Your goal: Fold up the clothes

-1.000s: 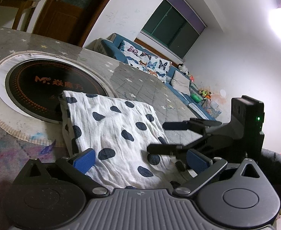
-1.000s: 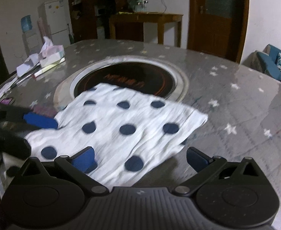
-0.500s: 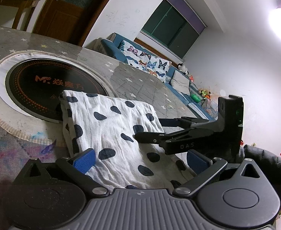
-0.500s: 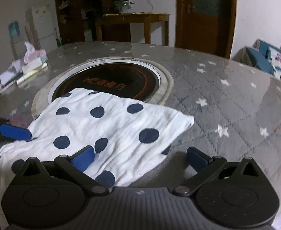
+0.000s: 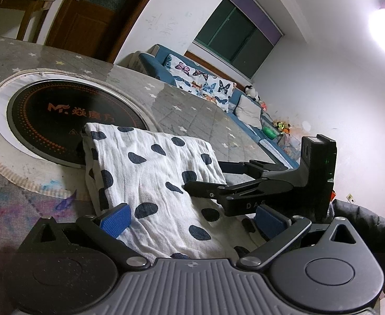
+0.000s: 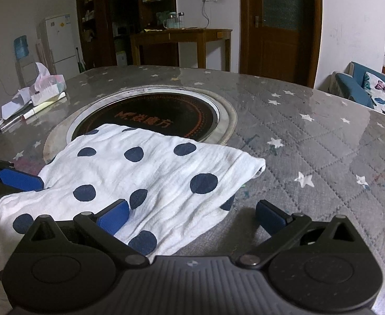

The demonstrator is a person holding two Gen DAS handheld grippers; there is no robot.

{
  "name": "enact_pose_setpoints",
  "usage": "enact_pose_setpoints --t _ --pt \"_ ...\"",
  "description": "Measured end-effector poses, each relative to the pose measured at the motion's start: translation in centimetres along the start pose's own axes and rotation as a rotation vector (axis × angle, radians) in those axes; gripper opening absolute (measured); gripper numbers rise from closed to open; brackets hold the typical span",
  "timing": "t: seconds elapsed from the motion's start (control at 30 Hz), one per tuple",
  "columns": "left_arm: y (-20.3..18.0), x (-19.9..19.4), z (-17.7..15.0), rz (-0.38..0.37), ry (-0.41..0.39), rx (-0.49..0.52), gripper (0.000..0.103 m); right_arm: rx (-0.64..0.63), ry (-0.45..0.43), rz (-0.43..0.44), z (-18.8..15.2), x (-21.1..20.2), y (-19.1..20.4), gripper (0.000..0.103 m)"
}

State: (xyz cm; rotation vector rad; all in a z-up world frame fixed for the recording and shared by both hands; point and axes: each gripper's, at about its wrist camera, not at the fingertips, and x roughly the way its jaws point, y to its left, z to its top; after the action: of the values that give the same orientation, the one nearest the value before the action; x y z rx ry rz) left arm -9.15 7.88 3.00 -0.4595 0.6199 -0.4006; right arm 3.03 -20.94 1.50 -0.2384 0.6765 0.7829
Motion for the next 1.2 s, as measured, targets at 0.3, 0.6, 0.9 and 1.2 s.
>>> enact_pose_setpoints --t 0.3,0.6,0.9,1.2 --pt "0.0 -0.1 -0.2 0.006 0.000 0.004 0.103 0.080 -0.022 -0.017 1.3 -0.7 -0.5 0.103" --pt "0.0 0.0 -0.2 0.009 0.002 0.007 0.103 0.026 -0.071 0.075 4.1 -1.1 1.3 0.103" --pt "0.1 0.0 -0.2 0.006 0.001 0.006 0.103 0.002 0.029 0.114 3.2 1.2 2.0 0.103" --pt "0.1 0.0 -0.2 0.007 0.002 0.007 0.103 -0.006 0.010 0.117 3.7 0.5 2.1 0.103"
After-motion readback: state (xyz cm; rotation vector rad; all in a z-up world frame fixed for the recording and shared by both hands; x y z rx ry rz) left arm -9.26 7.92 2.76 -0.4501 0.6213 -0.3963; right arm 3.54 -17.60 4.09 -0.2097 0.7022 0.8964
